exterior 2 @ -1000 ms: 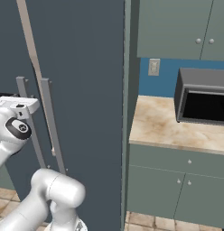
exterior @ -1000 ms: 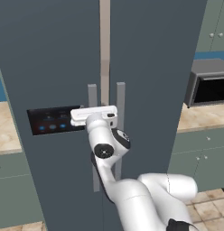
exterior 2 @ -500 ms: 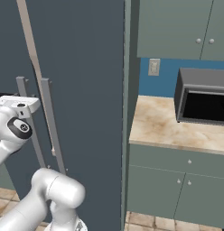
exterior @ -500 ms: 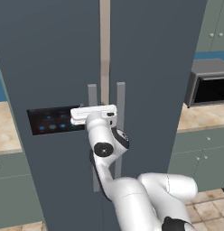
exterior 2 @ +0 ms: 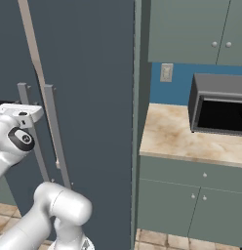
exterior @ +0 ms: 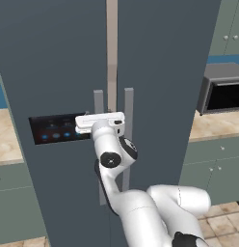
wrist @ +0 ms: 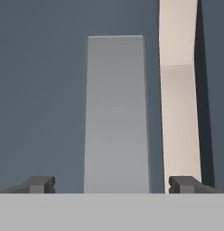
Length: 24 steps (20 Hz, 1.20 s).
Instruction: Open the freezer door, pick up the ice cube tray from the freezer, and place it on the dining counter.
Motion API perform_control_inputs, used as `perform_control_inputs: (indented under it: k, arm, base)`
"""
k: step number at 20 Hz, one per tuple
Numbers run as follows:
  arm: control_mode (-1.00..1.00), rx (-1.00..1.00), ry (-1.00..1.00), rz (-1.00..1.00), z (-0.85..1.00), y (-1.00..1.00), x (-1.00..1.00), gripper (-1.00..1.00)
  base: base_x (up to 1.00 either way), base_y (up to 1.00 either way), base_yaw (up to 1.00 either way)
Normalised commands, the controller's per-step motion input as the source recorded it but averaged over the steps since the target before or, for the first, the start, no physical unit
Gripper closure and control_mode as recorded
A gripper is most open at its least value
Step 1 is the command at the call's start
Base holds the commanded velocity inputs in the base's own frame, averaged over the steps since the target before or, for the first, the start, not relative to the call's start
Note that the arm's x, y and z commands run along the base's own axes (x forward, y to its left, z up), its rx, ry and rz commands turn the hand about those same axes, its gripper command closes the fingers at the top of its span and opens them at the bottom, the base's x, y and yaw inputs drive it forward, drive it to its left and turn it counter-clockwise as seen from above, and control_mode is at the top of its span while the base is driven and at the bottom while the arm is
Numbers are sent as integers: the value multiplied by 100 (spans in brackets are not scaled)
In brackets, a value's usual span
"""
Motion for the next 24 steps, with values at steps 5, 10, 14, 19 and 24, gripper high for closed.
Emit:
perform_control_inputs:
  k: [5,10,14,19,24]
  arm:
    - [-100,0,0,0,0,0,0,-100]
    - [-100,0,0,0,0,0,0,100]
    - [-100,0,0,0,0,0,0,100]
    - [-100,0,0,0,0,0,0,100]
    - [-100,0,0,0,0,0,0,100]
  base:
    - [0,0,0]
    - [0,0,0]
    - [0,0,0]
    - [0,0,0]
    - [0,0,0]
